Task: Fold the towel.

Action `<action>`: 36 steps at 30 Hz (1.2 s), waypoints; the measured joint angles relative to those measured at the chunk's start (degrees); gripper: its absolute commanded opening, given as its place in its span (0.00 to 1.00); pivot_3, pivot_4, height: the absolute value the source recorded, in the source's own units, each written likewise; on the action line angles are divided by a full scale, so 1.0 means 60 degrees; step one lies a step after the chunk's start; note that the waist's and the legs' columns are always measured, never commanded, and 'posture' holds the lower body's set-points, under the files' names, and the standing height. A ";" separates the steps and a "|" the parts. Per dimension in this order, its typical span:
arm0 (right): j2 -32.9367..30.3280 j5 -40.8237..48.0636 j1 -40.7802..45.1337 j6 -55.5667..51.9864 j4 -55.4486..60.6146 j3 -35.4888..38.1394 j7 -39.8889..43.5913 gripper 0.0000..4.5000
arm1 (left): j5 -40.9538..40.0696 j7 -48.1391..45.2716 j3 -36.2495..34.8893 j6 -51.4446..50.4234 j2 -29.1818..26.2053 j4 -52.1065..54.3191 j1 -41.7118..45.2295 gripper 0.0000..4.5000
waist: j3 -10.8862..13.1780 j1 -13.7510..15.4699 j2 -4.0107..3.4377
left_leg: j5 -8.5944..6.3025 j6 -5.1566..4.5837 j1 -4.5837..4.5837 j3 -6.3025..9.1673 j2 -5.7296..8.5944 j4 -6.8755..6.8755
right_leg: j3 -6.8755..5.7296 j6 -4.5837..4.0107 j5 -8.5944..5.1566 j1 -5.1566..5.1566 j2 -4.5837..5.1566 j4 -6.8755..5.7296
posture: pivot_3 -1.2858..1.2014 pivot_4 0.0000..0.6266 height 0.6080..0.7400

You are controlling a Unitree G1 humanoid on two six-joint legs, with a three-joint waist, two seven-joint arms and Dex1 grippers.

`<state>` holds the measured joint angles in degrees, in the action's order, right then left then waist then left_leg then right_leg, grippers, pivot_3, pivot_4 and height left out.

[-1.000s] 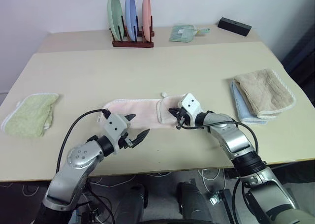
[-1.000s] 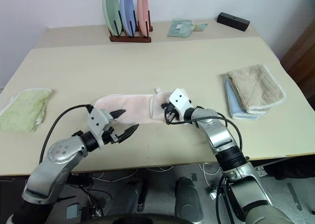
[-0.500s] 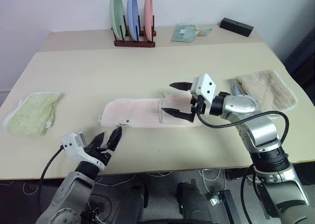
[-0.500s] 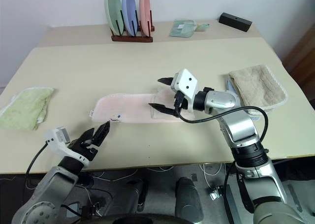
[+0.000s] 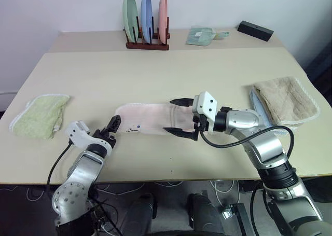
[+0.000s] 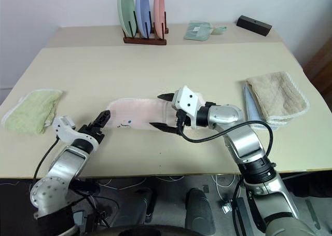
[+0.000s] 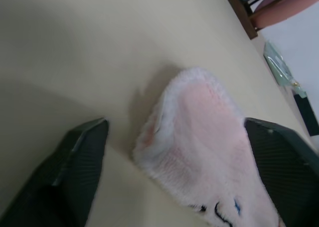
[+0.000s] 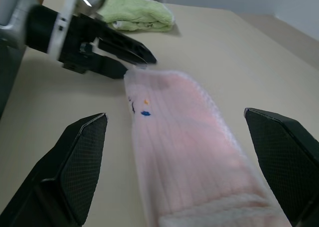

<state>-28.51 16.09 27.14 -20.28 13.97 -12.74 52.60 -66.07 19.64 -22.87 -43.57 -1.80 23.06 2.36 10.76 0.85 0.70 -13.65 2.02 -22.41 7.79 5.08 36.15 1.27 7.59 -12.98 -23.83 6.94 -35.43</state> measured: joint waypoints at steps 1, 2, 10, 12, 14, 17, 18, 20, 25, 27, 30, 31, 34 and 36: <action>-0.0002 -0.0010 -0.0003 -0.0006 0.0017 0.0000 -0.0018 1.00 | -0.0069 0.0032 0.0053 -0.0012 0.0026 -0.0098 0.0050 0.48 | 0.0000 -0.0006 0.0000 | 0.0000 0.0000 0.0000 0.0000 0.0000 -0.0001 | 0.0000 0.0000 0.0000 0.0000 0.0000 0.0001 | 0.52 0.24 0.98; -0.0018 -0.0019 -0.0049 -0.0031 0.0115 0.0001 -0.0079 1.00 | -0.0166 0.0051 0.0158 -0.0061 0.0047 -0.0221 0.0083 0.37 | 0.0000 -0.0009 0.0001 | 0.0000 0.0000 0.0000 0.0001 0.0000 -0.0004 | 0.0000 0.0000 0.0000 -0.0001 0.0000 0.0005 | 0.52 0.24 0.98; -0.0084 -0.0011 -0.0398 -0.0408 0.0809 0.0001 -0.0312 1.00 | -0.0533 -0.0004 0.0245 0.0183 -0.0095 -0.0414 0.0288 0.01 | 0.0004 -0.0029 0.0007 | -0.0004 0.0006 -0.0002 0.0000 -0.0004 -0.0007 | 0.0000 -0.0003 0.0000 -0.0005 -0.0004 0.0012 | 0.52 0.24 0.98; -0.0092 -0.0003 -0.0415 -0.0518 0.0956 0.0001 -0.0355 1.00 | -0.0490 -0.0233 0.0109 0.0523 -0.0400 -0.0190 0.0297 0.01 | 0.0004 -0.0036 0.0007 | -0.0006 0.0010 -0.0003 -0.0001 -0.0005 -0.0008 | 0.0001 -0.0003 0.0000 -0.0008 -0.0005 0.0014 | 0.52 0.24 0.98; -0.0131 -0.0001 -0.0436 -0.0560 0.1028 0.0001 -0.0369 1.00 | -0.0384 -0.0510 -0.0205 0.0812 -0.0933 0.0128 0.0243 0.01 | 0.0005 -0.0044 0.0008 | -0.0008 0.0012 -0.0003 -0.0002 -0.0007 -0.0011 | 0.0001 -0.0005 -0.0001 -0.0011 -0.0008 0.0016 | 0.52 0.24 0.98; -0.0324 -0.0010 -0.0518 -0.0610 0.1030 0.0015 -0.0368 1.00 | -0.0242 -0.1184 -0.0918 0.1131 -0.2267 0.0358 -0.0130 0.01 | 0.0005 -0.0052 0.0008 | -0.0009 0.0013 -0.0004 -0.0004 -0.0008 -0.0017 | 0.0003 -0.0029 -0.0015 -0.0018 -0.0009 0.0015 | 0.52 0.24 0.98; -0.0332 -0.0017 -0.0543 -0.0615 0.1023 0.0022 -0.0366 1.00 | -0.0138 -0.1399 -0.1159 0.1185 -0.2603 0.0360 -0.0214 0.01 | 0.0005 -0.0041 0.0008 | -0.0009 0.0013 -0.0004 -0.0005 -0.0009 -0.0015 | 0.0003 -0.0031 -0.0015 -0.0017 -0.0009 0.0015 | 0.52 0.24 0.98; -0.0333 -0.0025 -0.0547 -0.0607 0.1017 0.0019 -0.0355 1.00 | 0.0010 -0.1834 -0.1234 0.1201 -0.3158 0.0378 -0.0314 0.01 | 0.0005 -0.0008 0.0008 | -0.0009 0.0013 -0.0006 -0.0004 -0.0007 -0.0010 | 0.0003 -0.0032 -0.0014 -0.0009 -0.0009 0.0020 | 0.52 0.24 0.98; -0.0336 -0.0118 -0.0544 -0.0493 0.0915 -0.0003 -0.0319 1.00 | 0.0853 -0.3181 -0.0369 0.1122 -0.4426 0.0608 -0.0208 0.01 | 0.0020 -0.0006 0.0044 | -0.0009 0.0014 -0.0008 0.0012 -0.0008 -0.0009 | -0.0013 -0.0039 -0.0012 0.0002 -0.0018 0.0029 | 0.52 0.24 0.98; -0.0330 -0.0232 -0.0552 -0.0447 0.0803 -0.0016 -0.0312 1.00 | 0.1391 -0.3943 0.0342 0.1110 -0.5044 0.1096 0.0284 0.01 | 0.0019 -0.0012 0.0041 | -0.0009 0.0014 -0.0007 0.0003 -0.0007 -0.0010 | -0.0005 -0.0039 -0.0011 0.0004 -0.0016 0.0034 | 0.52 0.24 0.98; -0.0315 -0.0335 -0.0585 -0.0397 0.0703 -0.0050 -0.0333 1.00 | 0.2494 -0.5129 0.2331 0.1087 -0.5535 0.1551 0.1266 0.01 | 0.0019 -0.0015 0.0041 | -0.0009 0.0013 -0.0007 0.0001 -0.0005 -0.0013 | -0.0003 -0.0036 -0.0009 0.0007 -0.0016 0.0040 | 0.52 0.24 0.98; -0.0294 -0.0364 -0.0587 -0.0386 0.0691 -0.0069 -0.0344 1.00 | 0.2766 -0.5414 0.2973 0.1076 -0.5482 0.1616 0.1507 0.01 | 0.0018 -0.0030 0.0040 | -0.0009 0.0013 -0.0007 -0.0003 -0.0005 -0.0015 | -0.0001 -0.0034 -0.0008 0.0005 -0.0016 0.0041 | 0.52 0.24 0.98; -0.0314 -0.0450 -0.0668 -0.0320 0.0616 -0.0058 -0.0427 1.00 | 0.3761 -0.6129 0.4826 0.1055 -0.5067 0.1431 0.2147 0.01 | 0.0020 -0.0122 0.0039 | -0.0010 0.0012 -0.0007 -0.0006 -0.0011 -0.0027 | 0.0001 -0.0009 0.0006 -0.0013 -0.0018 0.0037 | 0.52 0.24 0.98; -0.0325 -0.0523 -0.0722 -0.0300 0.0587 -0.0030 -0.0484 1.00 | 0.4426 -0.6392 0.5491 0.1066 -0.4991 0.1070 0.2435 0.01 | 0.0021 -0.0159 0.0038 | -0.0010 0.0012 -0.0007 -0.0004 -0.0015 -0.0035 | -0.0001 -0.0006 0.0007 -0.0021 -0.0023 0.0028 | 0.52 0.24 0.98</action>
<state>-30.46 12.95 22.81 -22.08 17.50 -12.92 49.70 -39.51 -18.71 10.08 -37.18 -31.74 29.48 16.96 10.88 -0.10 0.93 -13.71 2.09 -22.45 7.77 5.00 35.94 1.27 7.56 -12.94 -23.95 6.80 -35.26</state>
